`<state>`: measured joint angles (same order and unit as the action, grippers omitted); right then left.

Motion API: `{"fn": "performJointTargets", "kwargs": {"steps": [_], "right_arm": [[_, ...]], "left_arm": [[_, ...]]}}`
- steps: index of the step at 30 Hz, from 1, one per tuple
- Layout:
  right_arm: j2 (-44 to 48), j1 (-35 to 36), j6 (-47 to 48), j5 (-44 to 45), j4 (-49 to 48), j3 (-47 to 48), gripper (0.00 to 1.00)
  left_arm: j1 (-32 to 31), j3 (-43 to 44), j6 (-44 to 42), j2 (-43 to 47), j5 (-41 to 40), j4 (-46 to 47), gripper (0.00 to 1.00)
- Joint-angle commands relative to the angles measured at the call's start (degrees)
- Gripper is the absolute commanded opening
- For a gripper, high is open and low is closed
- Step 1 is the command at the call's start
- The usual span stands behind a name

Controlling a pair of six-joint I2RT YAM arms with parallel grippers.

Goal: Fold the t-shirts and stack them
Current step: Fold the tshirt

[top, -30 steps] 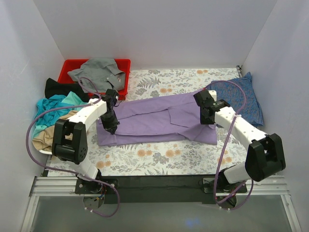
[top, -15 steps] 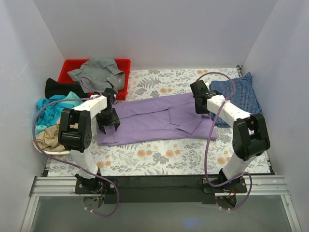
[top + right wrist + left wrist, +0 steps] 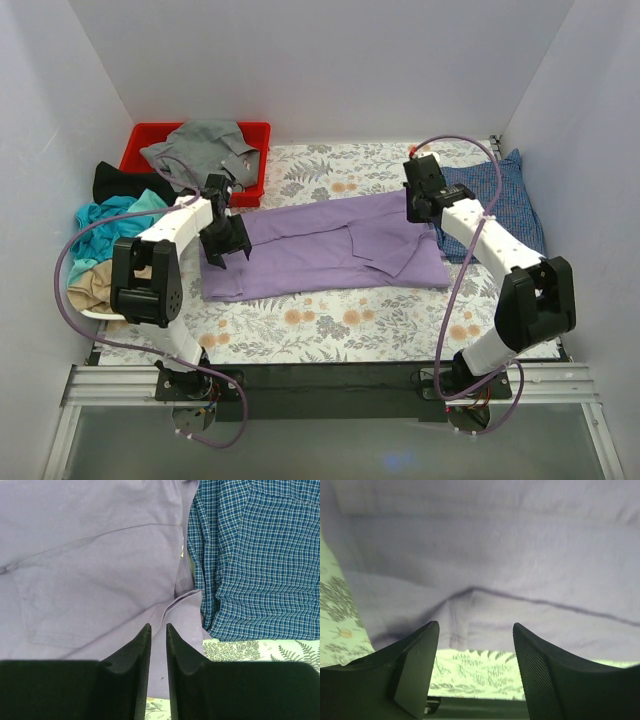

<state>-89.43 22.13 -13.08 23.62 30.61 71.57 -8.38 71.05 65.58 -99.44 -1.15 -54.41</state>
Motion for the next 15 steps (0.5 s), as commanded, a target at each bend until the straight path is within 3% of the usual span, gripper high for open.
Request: {"fn": "performJointTargets", "kwargs": {"steps": [1, 15], "right_arm": [[2.59, -0.24, -0.98, -1.38, 0.76, -1.96, 0.24], [5.93, -0.16, -2.47, -3.14, 0.94, -6.88, 0.24]], "left_arm": [[-0.67, -3.54, -1.42, 4.08, 8.18, -1.22, 0.59], [-3.39, -9.87, 1.65, 3.81, -6.58, -2.54, 0.56]]}}
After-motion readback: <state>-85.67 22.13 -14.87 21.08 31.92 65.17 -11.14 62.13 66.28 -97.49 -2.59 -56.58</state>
